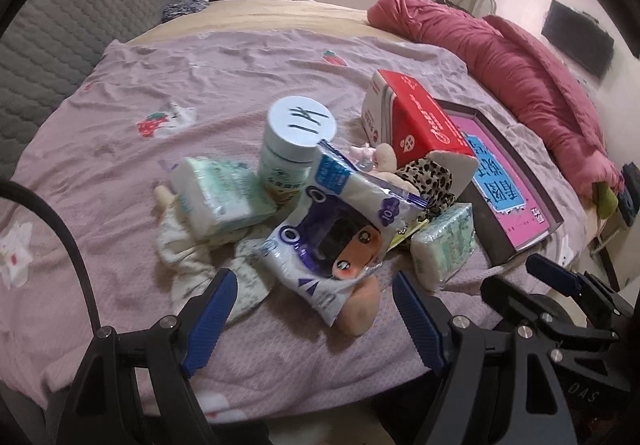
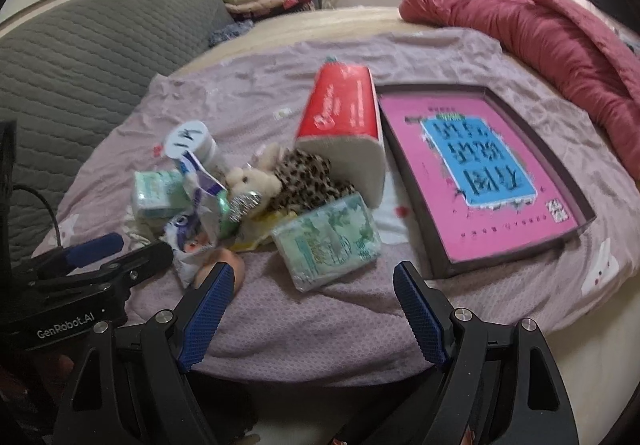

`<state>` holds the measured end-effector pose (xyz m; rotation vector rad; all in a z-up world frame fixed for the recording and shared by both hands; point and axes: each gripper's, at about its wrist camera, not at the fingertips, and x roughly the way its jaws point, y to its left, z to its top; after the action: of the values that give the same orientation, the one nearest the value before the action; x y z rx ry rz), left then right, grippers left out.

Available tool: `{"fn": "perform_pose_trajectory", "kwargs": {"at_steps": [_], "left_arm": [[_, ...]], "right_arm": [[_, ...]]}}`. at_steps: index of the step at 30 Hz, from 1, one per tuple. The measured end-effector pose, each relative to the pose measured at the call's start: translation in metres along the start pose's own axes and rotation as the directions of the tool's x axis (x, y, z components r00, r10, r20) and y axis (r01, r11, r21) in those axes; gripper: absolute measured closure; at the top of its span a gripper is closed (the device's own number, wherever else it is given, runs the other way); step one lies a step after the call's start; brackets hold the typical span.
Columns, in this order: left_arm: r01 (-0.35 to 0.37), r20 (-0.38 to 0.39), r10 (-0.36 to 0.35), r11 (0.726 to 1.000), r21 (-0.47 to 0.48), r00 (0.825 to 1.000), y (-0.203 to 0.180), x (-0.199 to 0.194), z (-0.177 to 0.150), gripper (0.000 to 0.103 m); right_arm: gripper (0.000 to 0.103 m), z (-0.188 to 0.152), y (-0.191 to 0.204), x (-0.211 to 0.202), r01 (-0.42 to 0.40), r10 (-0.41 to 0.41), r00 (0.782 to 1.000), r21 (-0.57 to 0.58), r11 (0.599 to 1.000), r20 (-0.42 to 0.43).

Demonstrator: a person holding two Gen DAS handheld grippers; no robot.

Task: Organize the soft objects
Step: 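Grasp the green floral tissue pack with the right gripper while the left gripper grasps the cartoon snack bag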

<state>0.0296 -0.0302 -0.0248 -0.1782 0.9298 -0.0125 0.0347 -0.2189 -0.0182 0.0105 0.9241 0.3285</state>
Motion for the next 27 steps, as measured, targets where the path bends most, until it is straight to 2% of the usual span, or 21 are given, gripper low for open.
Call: {"fn": "perform_pose_trajectory", "kwargs": {"at_steps": [8, 11, 17, 19, 21, 24, 27], "left_arm": [[-0.010, -0.036, 0.012, 0.999, 0.051, 0.999, -0.010, 0.028, 0.007, 0.023], [-0.013, -0.047, 0.015, 0.999, 0.042, 0.999, -0.006, 0.035, 0.009, 0.023], [-0.028, -0.069, 0.031, 0.999, 0.043, 0.997, -0.004, 0.045, 0.011, 0.023], [-0.008, -0.078, 0.011, 0.999, 0.041, 0.997, -0.004, 0.047, 0.012, 0.023], [0.008, -0.083, -0.004, 0.999, 0.052, 0.997, -0.007, 0.049, 0.013, 0.023], [-0.022, -0.071, 0.028, 0.995, 0.094, 0.997, -0.012, 0.052, 0.012, 0.023], [-0.024, -0.088, 0.032, 0.996, 0.090, 0.996, -0.010, 0.058, 0.012, 0.023]], "right_arm": [[0.020, 0.003, -0.015, 0.036, -0.054, 0.060, 0.988, 0.050, 0.997, -0.140], [0.020, 0.005, -0.017, 0.049, -0.064, 0.073, 0.982, 0.053, 0.997, -0.174], [0.020, 0.014, -0.025, 0.067, -0.053, 0.063, 0.977, 0.058, 0.997, -0.202], [0.020, 0.017, -0.026, 0.072, -0.038, 0.048, 0.976, 0.054, 0.998, -0.212], [0.020, 0.022, -0.026, 0.080, -0.032, 0.038, 0.974, 0.033, 0.999, -0.222], [0.021, 0.027, -0.019, 0.089, -0.017, 0.009, 0.974, -0.034, 0.999, -0.226], [0.021, 0.029, -0.016, 0.096, -0.008, -0.009, 0.976, -0.079, 0.997, -0.220]]}}
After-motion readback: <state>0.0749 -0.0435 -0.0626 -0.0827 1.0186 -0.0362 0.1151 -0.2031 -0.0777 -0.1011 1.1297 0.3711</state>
